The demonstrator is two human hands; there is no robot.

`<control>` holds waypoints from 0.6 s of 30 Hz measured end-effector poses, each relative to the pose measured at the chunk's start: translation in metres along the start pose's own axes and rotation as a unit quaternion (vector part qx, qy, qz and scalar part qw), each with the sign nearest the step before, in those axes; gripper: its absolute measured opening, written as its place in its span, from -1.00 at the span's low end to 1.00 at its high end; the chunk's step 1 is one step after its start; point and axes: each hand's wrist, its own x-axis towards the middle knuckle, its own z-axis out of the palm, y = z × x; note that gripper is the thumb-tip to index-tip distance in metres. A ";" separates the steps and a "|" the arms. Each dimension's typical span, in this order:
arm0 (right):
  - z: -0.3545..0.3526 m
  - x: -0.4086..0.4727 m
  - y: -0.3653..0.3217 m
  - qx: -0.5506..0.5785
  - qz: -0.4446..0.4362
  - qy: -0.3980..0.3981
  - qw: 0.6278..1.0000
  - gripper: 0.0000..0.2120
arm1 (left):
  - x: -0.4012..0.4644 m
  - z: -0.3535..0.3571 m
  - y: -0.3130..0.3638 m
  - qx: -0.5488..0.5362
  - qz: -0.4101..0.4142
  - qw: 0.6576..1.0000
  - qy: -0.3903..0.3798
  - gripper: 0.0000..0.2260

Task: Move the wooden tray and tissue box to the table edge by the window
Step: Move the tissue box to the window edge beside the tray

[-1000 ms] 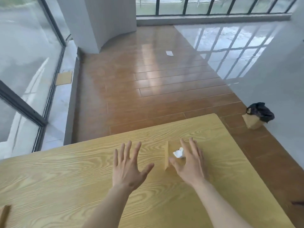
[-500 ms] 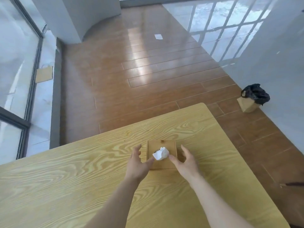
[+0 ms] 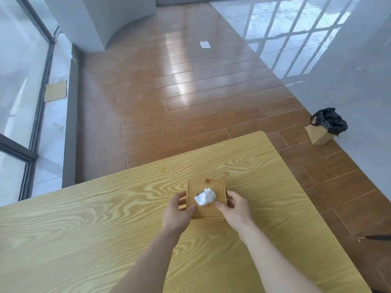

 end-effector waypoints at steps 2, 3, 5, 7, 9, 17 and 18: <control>0.006 -0.005 -0.002 -0.004 -0.005 0.002 1.000 -0.39 | -0.004 -0.007 -0.001 -0.004 -0.001 1.000 0.002 -0.55; 0.009 -0.008 -0.004 -0.005 -0.009 0.002 1.000 -0.39 | -0.006 -0.012 -0.002 -0.007 0.000 1.000 0.004 -0.56; 0.018 -0.014 -0.010 -0.011 -0.017 -0.003 1.000 -0.39 | -0.011 -0.025 -0.005 -0.011 0.003 1.000 0.010 -0.57; 0.032 -0.022 -0.017 -0.018 -0.022 -0.011 1.000 -0.37 | -0.017 -0.043 -0.007 -0.011 0.007 1.000 0.017 -0.57; 0.049 -0.031 -0.027 -0.023 -0.032 -0.019 0.999 -0.35 | -0.022 -0.064 -0.011 -0.022 0.008 0.999 0.027 -0.56; 0.153 -0.088 -0.084 -0.050 -0.083 -0.055 0.994 -0.42 | -0.042 -0.185 -0.041 -0.076 0.019 0.994 0.069 -0.54; 0.169 -0.097 -0.091 -0.053 -0.087 -0.059 0.993 -0.41 | -0.046 -0.203 -0.046 -0.082 0.020 0.994 0.075 -0.54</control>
